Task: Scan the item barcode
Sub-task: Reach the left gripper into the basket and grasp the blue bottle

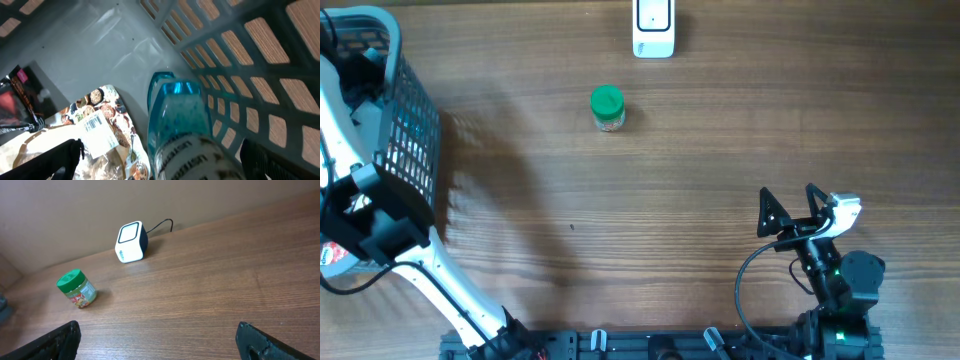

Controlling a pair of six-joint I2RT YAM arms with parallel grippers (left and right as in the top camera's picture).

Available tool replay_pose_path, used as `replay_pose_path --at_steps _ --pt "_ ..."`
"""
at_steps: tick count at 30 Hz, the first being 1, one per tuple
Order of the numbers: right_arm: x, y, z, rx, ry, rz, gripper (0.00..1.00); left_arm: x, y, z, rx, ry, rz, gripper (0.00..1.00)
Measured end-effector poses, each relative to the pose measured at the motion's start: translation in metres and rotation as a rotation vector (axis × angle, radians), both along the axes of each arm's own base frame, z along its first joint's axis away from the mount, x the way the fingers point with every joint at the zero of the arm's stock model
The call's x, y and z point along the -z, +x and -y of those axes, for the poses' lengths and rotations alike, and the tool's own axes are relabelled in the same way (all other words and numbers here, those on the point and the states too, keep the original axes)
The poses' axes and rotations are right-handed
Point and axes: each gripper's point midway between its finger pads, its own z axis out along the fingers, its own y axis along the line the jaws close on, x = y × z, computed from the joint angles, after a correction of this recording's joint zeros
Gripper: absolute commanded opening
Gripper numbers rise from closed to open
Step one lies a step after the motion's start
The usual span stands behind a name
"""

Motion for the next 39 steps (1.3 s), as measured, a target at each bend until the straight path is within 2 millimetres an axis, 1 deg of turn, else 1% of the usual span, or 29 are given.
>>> replay_pose_path --at_steps 1,4,6,8,9,10,12,13,14,16,17,21,23,27,29,31,34,36,37,38,39 --pt "0.0 0.0 0.0 0.0 0.0 0.0 0.99 0.0 0.001 -0.001 0.0 0.002 0.003 0.99" --pt "0.0 0.0 0.0 0.0 0.0 0.0 1.0 -0.001 0.009 -0.002 0.007 0.017 0.028 0.93" --pt "0.0 0.0 0.0 0.0 0.0 0.0 1.0 0.005 0.013 0.001 0.017 0.015 0.025 0.82" --pt "0.0 0.0 0.0 0.0 0.0 0.0 1.0 0.019 0.017 0.004 0.028 0.002 -0.001 0.7" --pt "0.0 0.0 0.0 0.0 0.0 0.0 1.0 0.025 0.017 0.003 0.031 0.006 -0.013 0.67" --pt "0.0 0.0 0.0 0.0 0.0 0.0 1.0 0.025 0.018 0.004 0.032 0.003 -0.011 0.66" --pt "0.0 0.0 0.0 0.0 0.0 0.0 1.0 0.025 0.019 0.004 0.032 0.004 -0.006 0.6" --pt "0.0 0.0 0.0 0.0 0.0 0.0 1.0 0.025 0.02 0.004 0.031 0.005 -0.004 0.53" --pt "0.0 0.0 0.0 0.0 0.0 0.0 1.0 0.025 0.02 0.003 0.031 0.007 -0.001 0.48" --pt "0.0 0.0 0.0 0.0 0.0 0.0 1.0 0.025 0.021 0.003 0.028 0.008 0.002 0.34" --pt "0.0 0.0 0.0 0.0 0.0 0.0 1.0 0.025 0.021 0.003 0.029 0.008 0.001 0.31" --pt "0.0 0.0 0.0 0.0 0.0 0.0 1.0 0.025 0.021 0.002 0.027 0.011 0.0 0.29" --pt "0.0 0.0 0.0 0.0 0.0 0.0 1.0 0.025 0.02 0.002 0.026 0.013 -0.002 0.26" --pt "0.0 0.0 0.0 0.0 0.0 0.0 1.0 0.023 0.02 0.002 0.026 0.013 -0.001 0.27" --pt "0.0 0.0 0.0 0.0 0.0 0.0 1.0 0.019 0.018 0.004 0.028 0.012 0.003 0.26" --pt "0.0 0.0 0.0 0.0 0.0 0.0 1.0 0.002 0.016 0.007 0.031 0.023 0.033 0.27" --pt "0.0 0.0 0.0 0.0 0.0 0.0 1.0 -0.056 0.01 0.011 0.032 0.076 0.138 0.27" --pt "0.0 0.0 0.0 0.0 0.0 0.0 1.0 -0.087 0.004 0.014 0.032 0.106 0.194 0.27" --pt "0.0 0.0 0.0 0.0 0.0 0.0 1.0 -0.114 -0.003 0.018 0.032 0.133 0.243 0.27" --pt "0.0 0.0 0.0 0.0 0.0 0.0 1.0 -0.127 -0.007 0.02 0.032 0.146 0.268 0.27" --pt "0.0 0.0 0.0 0.0 0.0 0.0 1.0 -0.149 -0.015 0.024 0.032 0.168 0.309 0.27"
